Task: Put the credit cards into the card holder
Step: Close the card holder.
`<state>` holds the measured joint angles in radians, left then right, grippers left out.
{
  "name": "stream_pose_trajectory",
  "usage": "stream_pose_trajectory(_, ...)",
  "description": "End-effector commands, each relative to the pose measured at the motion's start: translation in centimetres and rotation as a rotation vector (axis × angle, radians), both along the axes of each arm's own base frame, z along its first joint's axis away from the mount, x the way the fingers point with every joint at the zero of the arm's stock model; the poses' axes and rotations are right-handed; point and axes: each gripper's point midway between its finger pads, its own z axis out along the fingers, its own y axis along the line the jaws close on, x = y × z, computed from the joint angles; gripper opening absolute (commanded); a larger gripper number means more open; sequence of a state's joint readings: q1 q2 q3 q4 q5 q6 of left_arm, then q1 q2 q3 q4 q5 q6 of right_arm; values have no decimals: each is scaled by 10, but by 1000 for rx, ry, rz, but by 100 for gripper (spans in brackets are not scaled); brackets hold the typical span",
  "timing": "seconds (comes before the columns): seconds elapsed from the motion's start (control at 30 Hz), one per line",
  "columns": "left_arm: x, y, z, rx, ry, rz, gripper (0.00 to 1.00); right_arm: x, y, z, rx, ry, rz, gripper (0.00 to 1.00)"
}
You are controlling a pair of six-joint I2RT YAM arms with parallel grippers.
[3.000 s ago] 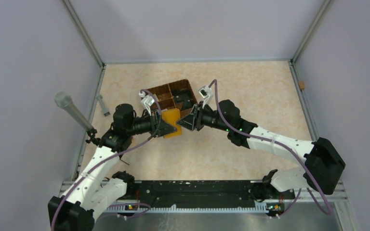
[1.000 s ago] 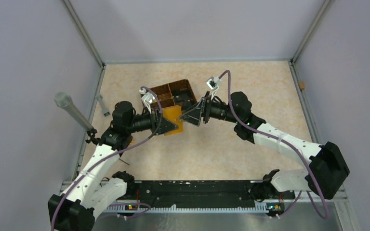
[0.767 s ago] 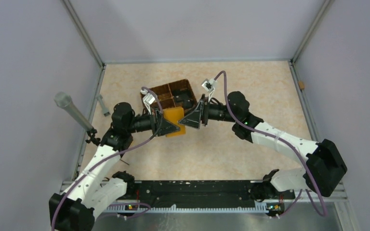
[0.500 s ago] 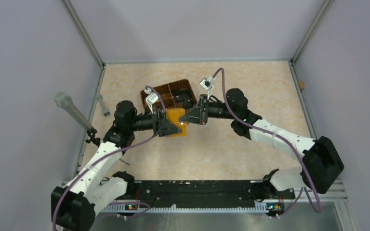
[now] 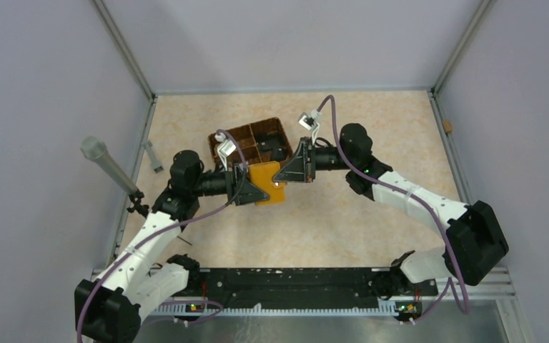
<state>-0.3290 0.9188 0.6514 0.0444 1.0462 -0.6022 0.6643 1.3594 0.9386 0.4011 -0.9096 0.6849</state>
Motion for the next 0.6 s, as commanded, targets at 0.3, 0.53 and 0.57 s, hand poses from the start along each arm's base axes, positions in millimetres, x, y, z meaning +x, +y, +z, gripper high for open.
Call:
stream_pose_trajectory(0.3,29,10,-61,80,204,294,0,39,-26,-60,-237,34,-338,61)
stream_pose_trajectory(0.53,15,4,-127,176,420,394,0,44,-43,-117,-430,101,-674,62)
stream_pose_trajectory(0.57,13,2,-134,185,443,402,0,38,-42,-127,-462,130,-677,61)
